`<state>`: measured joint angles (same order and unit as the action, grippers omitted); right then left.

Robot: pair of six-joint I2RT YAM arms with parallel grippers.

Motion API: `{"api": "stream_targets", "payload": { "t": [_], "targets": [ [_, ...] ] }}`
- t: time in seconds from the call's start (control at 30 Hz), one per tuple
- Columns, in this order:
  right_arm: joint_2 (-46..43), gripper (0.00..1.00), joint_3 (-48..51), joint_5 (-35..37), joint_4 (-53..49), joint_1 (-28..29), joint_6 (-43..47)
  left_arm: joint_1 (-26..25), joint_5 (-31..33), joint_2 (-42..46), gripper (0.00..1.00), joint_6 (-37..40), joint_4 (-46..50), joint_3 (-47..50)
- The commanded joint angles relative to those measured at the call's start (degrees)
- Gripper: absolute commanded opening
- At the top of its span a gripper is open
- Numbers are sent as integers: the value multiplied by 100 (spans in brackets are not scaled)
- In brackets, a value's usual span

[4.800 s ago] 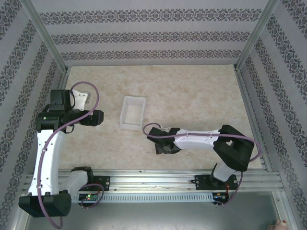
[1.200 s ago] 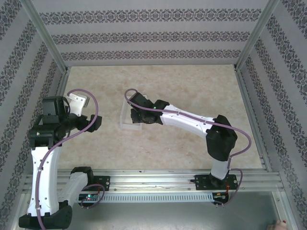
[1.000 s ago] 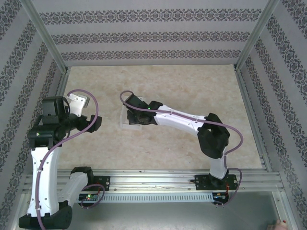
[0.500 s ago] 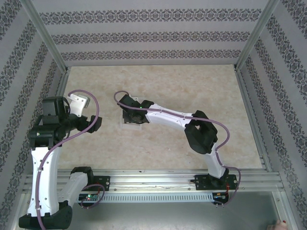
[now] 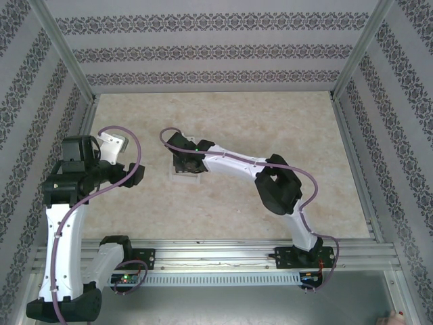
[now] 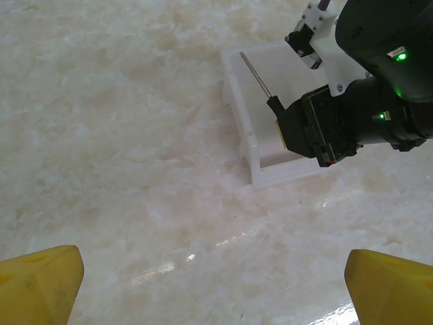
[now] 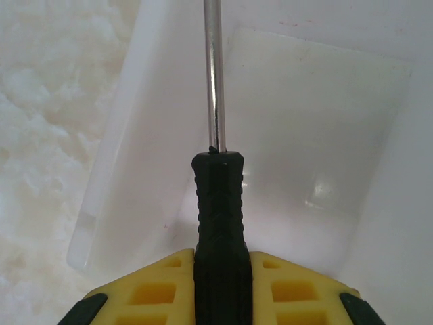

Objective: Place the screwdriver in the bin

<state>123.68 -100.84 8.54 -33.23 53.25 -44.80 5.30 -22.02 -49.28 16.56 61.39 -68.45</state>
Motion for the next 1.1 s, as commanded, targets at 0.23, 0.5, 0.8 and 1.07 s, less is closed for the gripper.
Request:
{"api": "stream_targets", "payload": {
  "t": [0.23, 0.5, 0.8, 1.07],
  "targets": [
    [375, 19, -403, 253, -537, -78, 382, -53, 29, 67, 99, 172, 207, 104],
    [534, 21, -505, 166, -597, -70, 450, -53, 13, -36, 99, 129, 204, 42],
    [517, 23, -477, 104, -561, -70, 454, -55, 35, -75, 99, 76, 251, -55],
    [482, 26, -437, 87, -545, -70, 445, -54, 28, -139, 99, 10, 251, -73]
  ]
}}
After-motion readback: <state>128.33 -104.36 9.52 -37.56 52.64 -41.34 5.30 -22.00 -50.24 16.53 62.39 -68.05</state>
